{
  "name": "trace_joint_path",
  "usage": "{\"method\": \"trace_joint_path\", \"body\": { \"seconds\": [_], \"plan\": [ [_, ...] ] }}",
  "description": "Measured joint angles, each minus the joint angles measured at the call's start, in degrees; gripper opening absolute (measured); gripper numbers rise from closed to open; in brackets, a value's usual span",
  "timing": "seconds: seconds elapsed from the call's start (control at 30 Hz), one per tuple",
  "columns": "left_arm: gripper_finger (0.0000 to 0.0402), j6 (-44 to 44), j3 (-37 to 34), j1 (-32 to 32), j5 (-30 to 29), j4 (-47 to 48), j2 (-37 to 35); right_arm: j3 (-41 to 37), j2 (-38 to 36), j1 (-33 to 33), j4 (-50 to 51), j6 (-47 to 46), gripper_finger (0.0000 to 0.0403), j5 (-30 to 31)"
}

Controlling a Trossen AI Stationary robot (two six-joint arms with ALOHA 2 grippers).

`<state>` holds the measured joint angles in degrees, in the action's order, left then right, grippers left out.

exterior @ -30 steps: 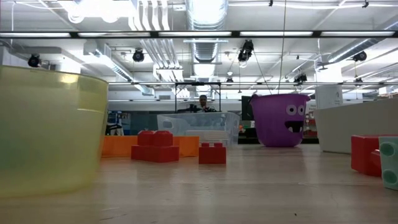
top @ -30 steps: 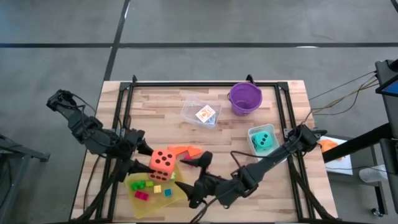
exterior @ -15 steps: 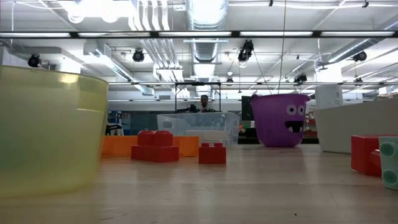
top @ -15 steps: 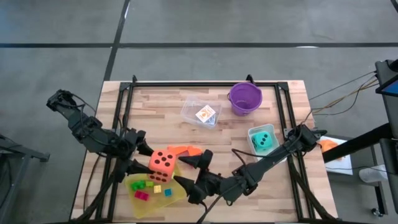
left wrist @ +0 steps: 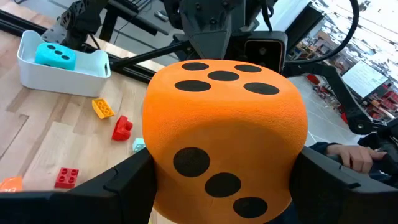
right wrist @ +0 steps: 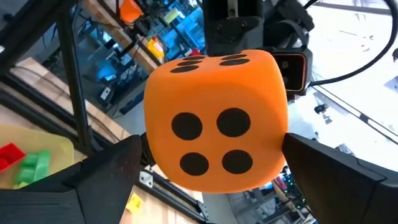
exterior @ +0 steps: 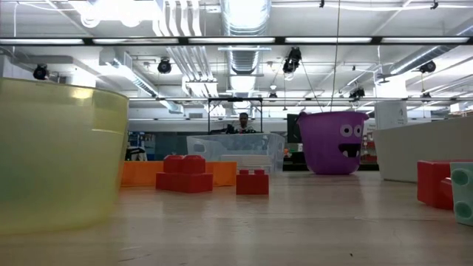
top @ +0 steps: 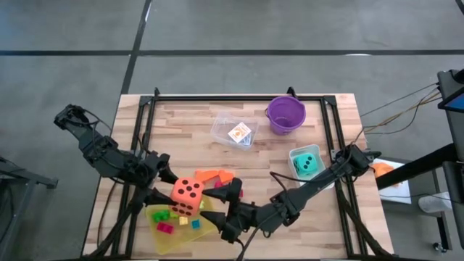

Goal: Pick & Place Toys
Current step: Put the orange dice into the white bin

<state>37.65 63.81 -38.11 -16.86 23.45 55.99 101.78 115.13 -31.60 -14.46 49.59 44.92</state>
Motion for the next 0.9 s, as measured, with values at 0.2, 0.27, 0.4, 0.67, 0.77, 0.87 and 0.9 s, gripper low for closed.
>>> {"method": "trace_joint_path", "body": {
  "seconds": [0.2, 0.27, 0.4, 0.67, 0.77, 0.87, 0.9],
  "plan": [
    [0.0283, -0.6, -0.1, 0.0, -0.1, -1.2, 0.1, 0.0, 0.0, 0.6, -1.6, 0.1, 0.0384, -0.4],
    [0.0283, -0.7, -0.1, 0.1, -0.1, -1.2, 0.1, 0.0, 0.0, 0.7, -1.9, 0.1, 0.0384, -0.4],
    [0.0283, -0.7, -0.1, 0.1, -0.4, -1.6, 0.1, 0.0, 0.0, 0.6, -4.3, -0.8, 0.0384, 2.4],
    [0.0283, -1.5, -0.1, 0.1, 0.8, -2.4, 0.1, 0.0, 0.1, 0.8, -5.4, 2.9, 0.0384, 0.2],
    [0.0283, -1.4, -0.1, 0.1, 0.9, -2.4, 0.1, 0.0, 0.1, 0.8, -5.6, 4.9, 0.0384, 0.0],
    [0.0283, -1.4, -0.1, 0.1, 1.0, -2.5, 0.1, 0.0, 0.1, 0.8, -5.5, 5.9, 0.0384, -0.1],
    [0.0283, -1.4, -0.1, 0.1, 1.0, -2.5, 0.1, 0.0, 0.1, 1.0, -5.6, 6.1, 0.0384, -0.2]
  ]
}}
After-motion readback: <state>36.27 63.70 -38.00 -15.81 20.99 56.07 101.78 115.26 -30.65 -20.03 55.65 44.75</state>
